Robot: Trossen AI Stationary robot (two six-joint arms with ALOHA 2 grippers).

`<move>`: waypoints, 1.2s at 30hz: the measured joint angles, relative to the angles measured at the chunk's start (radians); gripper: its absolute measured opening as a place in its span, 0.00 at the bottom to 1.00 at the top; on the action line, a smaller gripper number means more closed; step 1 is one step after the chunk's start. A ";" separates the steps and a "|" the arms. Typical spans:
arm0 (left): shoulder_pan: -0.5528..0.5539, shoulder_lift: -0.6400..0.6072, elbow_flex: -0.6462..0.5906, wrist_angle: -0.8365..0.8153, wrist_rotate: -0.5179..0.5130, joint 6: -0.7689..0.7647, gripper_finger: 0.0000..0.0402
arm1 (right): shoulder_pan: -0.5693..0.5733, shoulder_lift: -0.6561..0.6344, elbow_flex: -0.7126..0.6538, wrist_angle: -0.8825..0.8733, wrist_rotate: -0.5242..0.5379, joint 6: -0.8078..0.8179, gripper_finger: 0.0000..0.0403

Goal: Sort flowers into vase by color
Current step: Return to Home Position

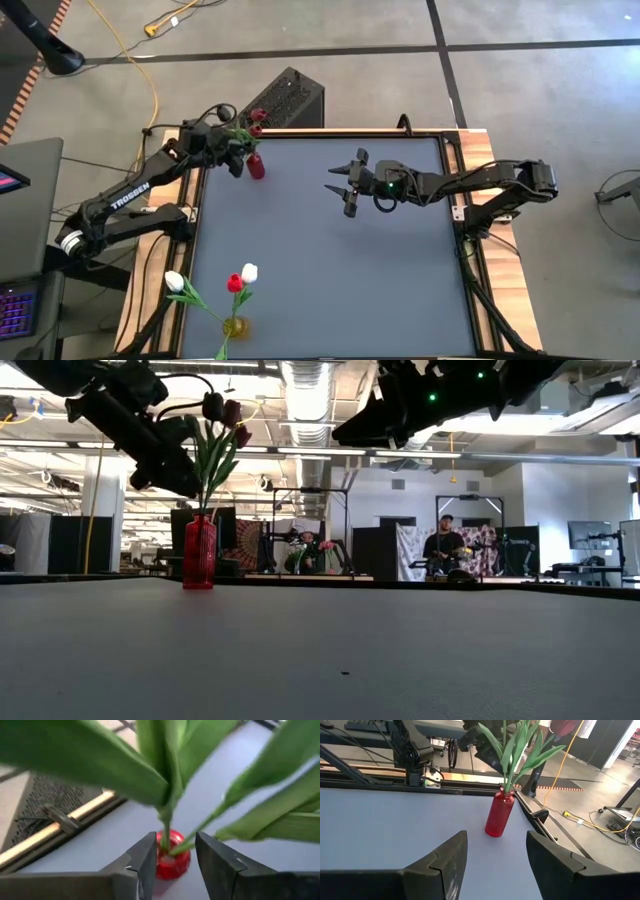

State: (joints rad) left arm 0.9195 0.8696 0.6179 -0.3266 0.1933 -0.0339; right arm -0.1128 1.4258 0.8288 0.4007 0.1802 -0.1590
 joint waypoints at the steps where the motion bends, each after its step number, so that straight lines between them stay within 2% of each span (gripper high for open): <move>1: 0.000 0.000 0.005 -0.019 0.006 0.007 0.31 | 0.000 0.000 0.000 0.000 0.000 -0.002 0.56; 9: 0.000 0.000 0.100 -0.213 0.003 0.074 0.34 | -0.001 0.000 0.000 0.001 0.000 -0.006 0.56; 19: -0.025 -0.003 0.233 -0.532 0.012 0.041 0.34 | -0.001 0.000 0.000 0.006 0.000 -0.004 0.56; 26: -0.144 -0.041 0.239 -0.585 0.074 -0.042 0.34 | 0.008 0.000 0.000 0.068 0.000 0.044 0.56; 32: -0.286 -0.097 0.239 -0.582 0.071 -0.124 0.34 | 0.038 0.000 0.000 0.090 -0.001 0.105 0.56; 36: -0.391 -0.147 0.239 -0.564 0.034 -0.163 0.34 | 0.080 0.000 0.000 0.110 -0.003 0.118 0.56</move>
State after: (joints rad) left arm 0.5284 0.7225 0.8570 -0.8907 0.2276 -0.1970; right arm -0.0329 1.4254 0.8291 0.5112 0.1768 -0.0413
